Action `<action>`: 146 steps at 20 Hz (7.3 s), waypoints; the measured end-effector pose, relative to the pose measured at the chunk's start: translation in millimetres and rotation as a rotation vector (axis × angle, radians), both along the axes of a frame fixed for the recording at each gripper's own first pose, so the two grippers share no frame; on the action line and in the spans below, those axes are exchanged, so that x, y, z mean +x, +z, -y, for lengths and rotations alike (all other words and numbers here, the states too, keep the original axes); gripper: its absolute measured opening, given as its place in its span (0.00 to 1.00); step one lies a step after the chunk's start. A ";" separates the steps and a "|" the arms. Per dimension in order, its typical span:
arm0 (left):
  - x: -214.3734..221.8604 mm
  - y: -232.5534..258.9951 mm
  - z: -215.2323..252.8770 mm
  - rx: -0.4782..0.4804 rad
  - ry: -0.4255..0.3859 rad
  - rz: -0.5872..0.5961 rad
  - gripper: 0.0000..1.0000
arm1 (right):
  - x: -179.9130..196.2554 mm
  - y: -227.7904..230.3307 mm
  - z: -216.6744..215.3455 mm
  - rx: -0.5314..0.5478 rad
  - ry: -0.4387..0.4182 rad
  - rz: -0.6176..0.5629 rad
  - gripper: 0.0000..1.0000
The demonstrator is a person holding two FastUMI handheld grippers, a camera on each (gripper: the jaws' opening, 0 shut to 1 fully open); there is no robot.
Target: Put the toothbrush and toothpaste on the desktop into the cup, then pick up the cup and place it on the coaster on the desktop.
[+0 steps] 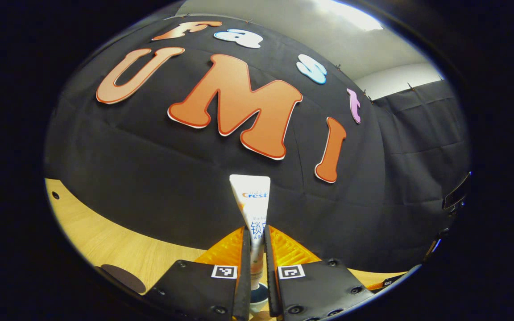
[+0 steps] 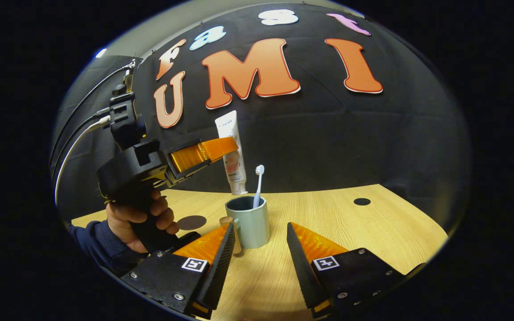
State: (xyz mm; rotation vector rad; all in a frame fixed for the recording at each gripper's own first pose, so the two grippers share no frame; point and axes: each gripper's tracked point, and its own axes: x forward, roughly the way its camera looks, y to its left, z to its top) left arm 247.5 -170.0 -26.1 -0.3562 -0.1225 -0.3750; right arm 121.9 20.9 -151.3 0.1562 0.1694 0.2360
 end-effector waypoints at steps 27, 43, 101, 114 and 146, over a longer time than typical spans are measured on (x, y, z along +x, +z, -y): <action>-59.7 -66.4 -23.3 0.221 -0.002 -0.284 0.69 | -3.0 31.4 2.5 0.047 -0.073 -0.063 0.72; -207.3 -22.2 -171.3 0.392 0.301 -0.160 0.98 | 25.5 48.9 -62.5 -0.035 -0.003 -0.211 0.72; -271.9 -118.2 -229.0 0.313 0.388 -0.341 0.99 | 70.9 -71.1 -74.5 -0.188 -0.090 -0.718 0.22; -274.6 -117.7 -251.1 0.283 0.425 -0.339 0.99 | 79.7 -78.2 -73.6 -0.244 0.089 -0.655 0.22; -276.5 -122.7 -256.7 0.295 0.449 -0.360 0.98 | 92.6 -72.1 -62.3 -0.329 0.261 -0.583 0.57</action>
